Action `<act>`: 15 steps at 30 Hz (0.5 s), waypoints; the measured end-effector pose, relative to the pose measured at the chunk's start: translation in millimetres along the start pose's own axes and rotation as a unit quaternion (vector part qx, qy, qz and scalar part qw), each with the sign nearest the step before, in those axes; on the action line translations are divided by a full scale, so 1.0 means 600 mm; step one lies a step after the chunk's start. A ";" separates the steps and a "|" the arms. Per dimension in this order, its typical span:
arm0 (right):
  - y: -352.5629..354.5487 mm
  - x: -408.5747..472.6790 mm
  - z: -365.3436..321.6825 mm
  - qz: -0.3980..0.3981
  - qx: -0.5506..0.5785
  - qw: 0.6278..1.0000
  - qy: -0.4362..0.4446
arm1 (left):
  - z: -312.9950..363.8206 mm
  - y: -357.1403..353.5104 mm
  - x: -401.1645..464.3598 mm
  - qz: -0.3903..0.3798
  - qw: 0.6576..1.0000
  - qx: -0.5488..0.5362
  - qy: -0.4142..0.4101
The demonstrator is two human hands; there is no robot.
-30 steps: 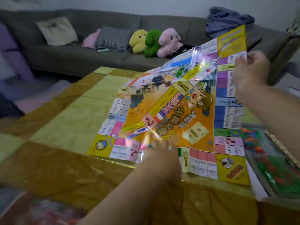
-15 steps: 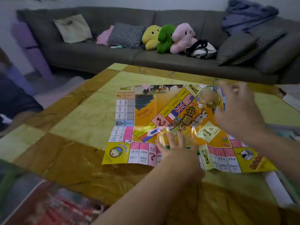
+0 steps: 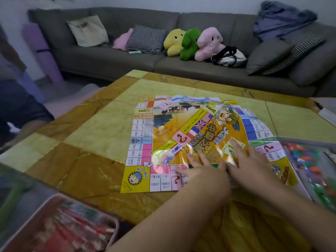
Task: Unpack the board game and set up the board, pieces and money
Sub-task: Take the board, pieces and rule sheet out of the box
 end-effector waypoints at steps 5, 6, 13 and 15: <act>-0.014 -0.001 0.004 -0.001 -0.008 1.000 0.001 | 0.002 0.002 0.002 0.001 1.000 0.005 -0.006; -0.015 -0.002 0.004 0.000 -0.013 1.000 0.002 | 0.003 0.001 0.003 0.001 1.000 0.006 -0.008; -0.016 -0.025 -0.005 -0.006 -0.023 0.999 0.026 | -0.005 0.009 0.001 0.001 1.000 -0.023 -0.011; -0.014 -0.039 -0.013 -0.003 -0.030 0.999 0.037 | -0.017 0.017 0.001 0.012 0.999 -0.049 -0.008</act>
Point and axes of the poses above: each hand's wrist, its own x-axis towards the middle knuckle, its own y-axis out of the back of the hand, z = x × y, the point moved 6 cm from there along x, towards the middle knuckle, and after that the axes turned 11 degrees about z, right-handed, at the moved point
